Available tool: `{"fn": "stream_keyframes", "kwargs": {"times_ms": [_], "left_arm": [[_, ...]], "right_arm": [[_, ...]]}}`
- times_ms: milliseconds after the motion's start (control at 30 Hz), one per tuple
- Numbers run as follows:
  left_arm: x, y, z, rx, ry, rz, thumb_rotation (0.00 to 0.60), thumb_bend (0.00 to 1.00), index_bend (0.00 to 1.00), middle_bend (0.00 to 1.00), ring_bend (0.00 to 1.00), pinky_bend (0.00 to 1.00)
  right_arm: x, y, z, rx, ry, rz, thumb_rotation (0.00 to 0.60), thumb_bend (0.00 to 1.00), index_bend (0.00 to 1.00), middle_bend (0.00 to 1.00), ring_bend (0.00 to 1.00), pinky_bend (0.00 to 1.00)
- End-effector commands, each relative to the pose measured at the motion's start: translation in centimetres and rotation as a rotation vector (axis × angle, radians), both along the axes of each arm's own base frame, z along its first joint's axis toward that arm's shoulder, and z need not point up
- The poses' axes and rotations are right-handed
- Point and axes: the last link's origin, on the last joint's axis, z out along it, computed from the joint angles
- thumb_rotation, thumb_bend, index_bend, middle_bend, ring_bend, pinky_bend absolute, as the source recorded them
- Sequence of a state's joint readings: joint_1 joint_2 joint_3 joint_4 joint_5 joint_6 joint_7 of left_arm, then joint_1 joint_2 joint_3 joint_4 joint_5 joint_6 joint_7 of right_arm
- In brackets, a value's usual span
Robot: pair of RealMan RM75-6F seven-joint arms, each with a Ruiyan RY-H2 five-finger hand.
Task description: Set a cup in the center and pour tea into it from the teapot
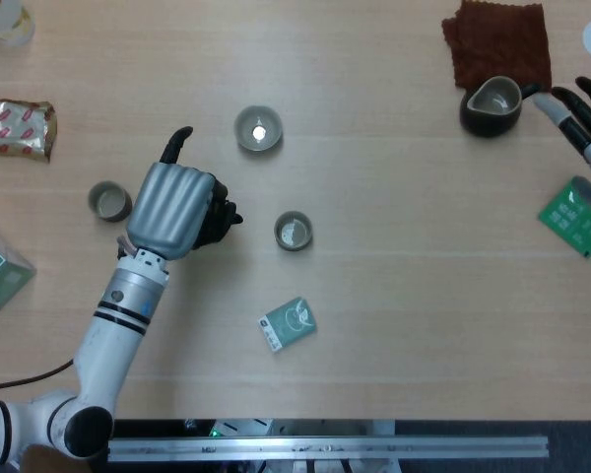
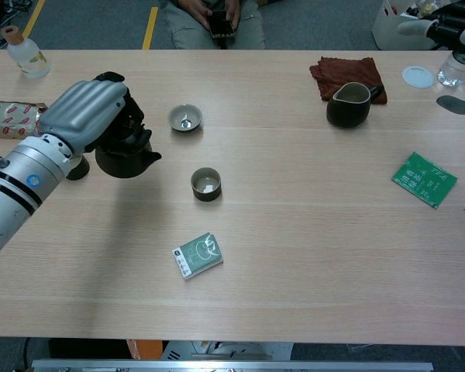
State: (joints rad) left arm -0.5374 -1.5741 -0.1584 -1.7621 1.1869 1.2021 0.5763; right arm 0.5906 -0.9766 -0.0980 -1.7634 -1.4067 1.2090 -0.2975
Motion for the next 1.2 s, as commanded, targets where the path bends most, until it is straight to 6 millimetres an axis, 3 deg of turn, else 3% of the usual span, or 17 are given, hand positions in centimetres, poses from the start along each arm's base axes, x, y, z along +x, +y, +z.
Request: {"fn": "stream_keyframes", "kwargs": {"times_ms": [33, 567, 1200], "left_arm": [[0.6, 0.4, -0.8, 0.003, 0.012, -0.009, 0.599, 0.45, 0.88, 1.00, 0.86, 0.11], [2.4, 0.9, -4.0, 0.011, 0.078, -0.057, 0.600, 0.45, 0.88, 1.00, 0.86, 0.11], [3.5, 0.6, -6.9, 0.047, 0.183, -0.131, 0.600, 0.45, 0.88, 1.00, 0.86, 0.11]], "right_arm": [[-0.6, 0.2, 0.4, -0.011, 0.001, -0.013, 0.600, 0.29, 0.02, 0.12, 0.00, 0.03], [-3.5, 1.1, 2.0, -0.052, -0.017, -0.089, 0.600, 0.29, 0.02, 0.12, 0.00, 0.03], [-4.9, 2.1, 3.1, -0.077, -0.054, -0.126, 0.600, 0.29, 0.02, 0.12, 0.00, 0.03]]}}
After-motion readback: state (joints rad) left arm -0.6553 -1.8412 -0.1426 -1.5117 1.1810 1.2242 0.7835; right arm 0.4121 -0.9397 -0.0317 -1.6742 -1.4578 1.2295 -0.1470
